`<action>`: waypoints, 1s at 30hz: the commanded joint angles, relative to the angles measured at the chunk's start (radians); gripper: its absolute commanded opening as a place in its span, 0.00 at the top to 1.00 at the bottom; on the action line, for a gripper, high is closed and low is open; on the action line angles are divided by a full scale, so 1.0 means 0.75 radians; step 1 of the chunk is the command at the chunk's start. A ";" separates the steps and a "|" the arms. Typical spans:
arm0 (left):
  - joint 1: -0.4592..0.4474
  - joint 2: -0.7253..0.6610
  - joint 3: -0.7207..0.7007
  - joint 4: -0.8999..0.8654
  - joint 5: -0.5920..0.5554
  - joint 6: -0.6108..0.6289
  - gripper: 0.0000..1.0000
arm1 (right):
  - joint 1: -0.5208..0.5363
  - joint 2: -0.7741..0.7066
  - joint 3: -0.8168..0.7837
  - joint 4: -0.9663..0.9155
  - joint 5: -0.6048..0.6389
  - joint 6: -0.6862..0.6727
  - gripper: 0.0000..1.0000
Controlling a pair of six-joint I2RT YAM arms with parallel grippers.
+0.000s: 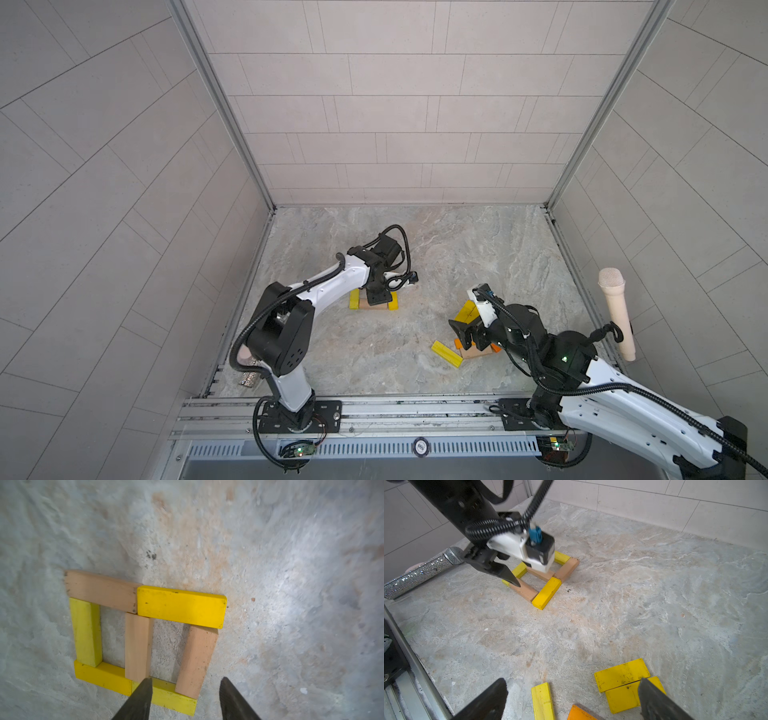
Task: Assemble the number 8 with building blocks
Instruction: Assemble the building block at the center of the board, then adjust the building block at the center of the board.
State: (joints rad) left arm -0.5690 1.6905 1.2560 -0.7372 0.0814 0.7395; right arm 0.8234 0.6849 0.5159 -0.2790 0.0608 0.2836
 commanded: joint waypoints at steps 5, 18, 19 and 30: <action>0.049 -0.214 -0.152 0.194 0.025 -0.697 0.32 | -0.004 0.164 0.087 0.027 0.083 0.150 0.00; 0.246 -0.410 -0.391 0.316 0.056 -1.496 0.00 | -0.004 0.630 0.295 0.162 -0.051 0.386 0.00; 0.264 -0.410 -0.412 0.345 0.085 -1.534 0.00 | -0.003 0.674 0.304 0.194 -0.075 0.410 0.00; 0.499 -0.446 -0.774 0.871 0.420 -1.798 0.00 | 0.021 1.077 0.450 0.431 -0.204 0.603 0.06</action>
State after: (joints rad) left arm -0.1944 1.3792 0.6937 -0.2279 0.3191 -0.5392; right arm 0.8318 1.4525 0.8268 -0.0254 -0.0673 0.6651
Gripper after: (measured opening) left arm 0.999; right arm 0.944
